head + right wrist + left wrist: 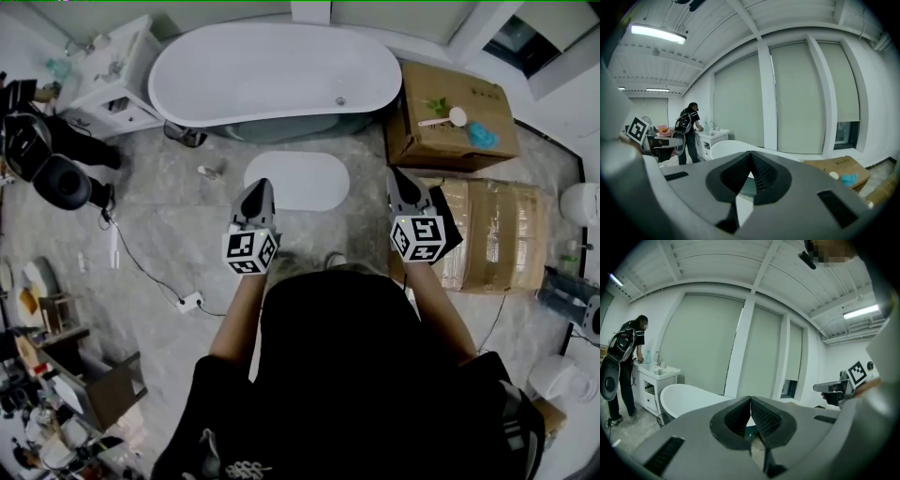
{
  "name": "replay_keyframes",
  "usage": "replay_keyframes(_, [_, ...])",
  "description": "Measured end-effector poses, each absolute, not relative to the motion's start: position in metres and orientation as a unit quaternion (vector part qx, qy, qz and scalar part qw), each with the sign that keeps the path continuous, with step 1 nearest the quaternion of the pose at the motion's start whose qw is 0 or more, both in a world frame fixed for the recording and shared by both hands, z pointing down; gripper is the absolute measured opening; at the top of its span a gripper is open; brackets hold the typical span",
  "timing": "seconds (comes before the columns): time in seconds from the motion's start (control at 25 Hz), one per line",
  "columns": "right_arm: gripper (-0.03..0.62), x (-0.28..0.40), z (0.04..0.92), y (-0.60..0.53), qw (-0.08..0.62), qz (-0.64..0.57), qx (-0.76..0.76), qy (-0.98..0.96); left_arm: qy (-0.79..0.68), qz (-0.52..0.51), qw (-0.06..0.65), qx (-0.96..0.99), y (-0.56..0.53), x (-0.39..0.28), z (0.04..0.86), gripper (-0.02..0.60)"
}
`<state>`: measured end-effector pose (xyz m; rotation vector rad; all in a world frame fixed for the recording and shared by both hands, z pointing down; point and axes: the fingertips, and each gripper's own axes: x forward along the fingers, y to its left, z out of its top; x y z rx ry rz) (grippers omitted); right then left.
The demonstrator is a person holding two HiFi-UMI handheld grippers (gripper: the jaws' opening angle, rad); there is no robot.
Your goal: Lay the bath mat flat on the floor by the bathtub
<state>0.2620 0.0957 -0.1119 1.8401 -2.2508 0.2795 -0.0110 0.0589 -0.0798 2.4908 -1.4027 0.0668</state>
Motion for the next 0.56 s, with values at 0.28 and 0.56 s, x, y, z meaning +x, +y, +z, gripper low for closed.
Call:
replay_keyframes(0.28, [0.023, 0.268, -0.113, 0.113, 0.105, 0.089, 0.619, -0.773, -0.48, 0.03, 0.148, 0.864, 0.085, 0.01, -0.071, 0.02])
replay_keyframes(0.56, [0.023, 0.283, -0.108, 0.127, 0.102, 0.095, 0.616, -0.775, -0.474, 0.034, 0.149, 0.867, 0.103, 0.033, -0.066, 0.02])
